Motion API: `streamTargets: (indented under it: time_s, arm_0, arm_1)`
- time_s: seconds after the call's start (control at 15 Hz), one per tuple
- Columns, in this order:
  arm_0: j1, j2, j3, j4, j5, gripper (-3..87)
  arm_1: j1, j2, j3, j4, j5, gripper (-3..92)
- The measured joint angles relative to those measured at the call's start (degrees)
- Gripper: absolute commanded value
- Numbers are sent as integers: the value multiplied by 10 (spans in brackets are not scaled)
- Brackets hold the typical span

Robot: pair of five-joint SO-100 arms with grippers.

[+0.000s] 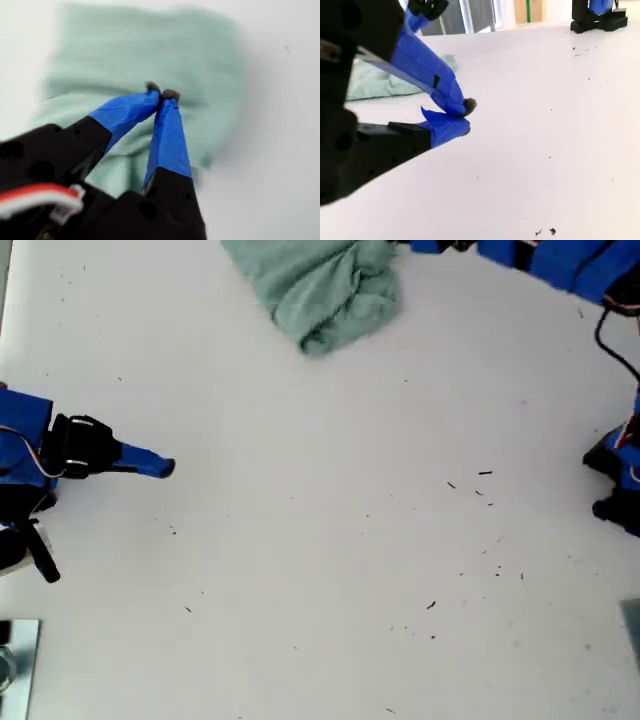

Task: Fold t shirt

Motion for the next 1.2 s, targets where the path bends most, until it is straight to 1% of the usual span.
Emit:
streamTargets:
  time_s: [0.13,0.2,0.33,0.4,0.53,0.6,0.73,0.87,0.93,1.0,1.07,1.13,1.2]
  arm_0:
    - [0,0,0,0,0,48]
    - [0,0,0,0,0,51]
    - [12,0,0,0,2,84]
    - [28,0,0,0,4,98]
    - [62,0,0,0,5,100]
    - [77,0,0,0,5,101]
    - [97,0,0,0,5,101]
    - [105,0,0,0,5,102]
    - [105,0,0,0,5,104]
    - [105,0,0,-1,5,104]
    - [105,0,0,-1,5,105]
    - [105,0,0,-1,5,106]
    - [105,0,0,-1,5,106]
  arm_1:
    - [-40,181,91,64,-29,19]
    - [-69,260,169,73,-30,19]
    - [-148,412,327,94,-14,19]
    - [-182,483,394,127,2,19]
    - [-237,644,547,189,68,19]
    - [-272,736,631,221,114,19]
    - [-338,945,812,278,221,19]
    - [-396,1172,992,372,335,29]
    - [-403,1233,1061,432,390,42]
    - [-396,1233,1085,455,436,56]
    - [-399,1247,1090,455,461,61]
    - [-397,1252,1092,455,460,62]
    - [-379,1253,1092,455,419,66]
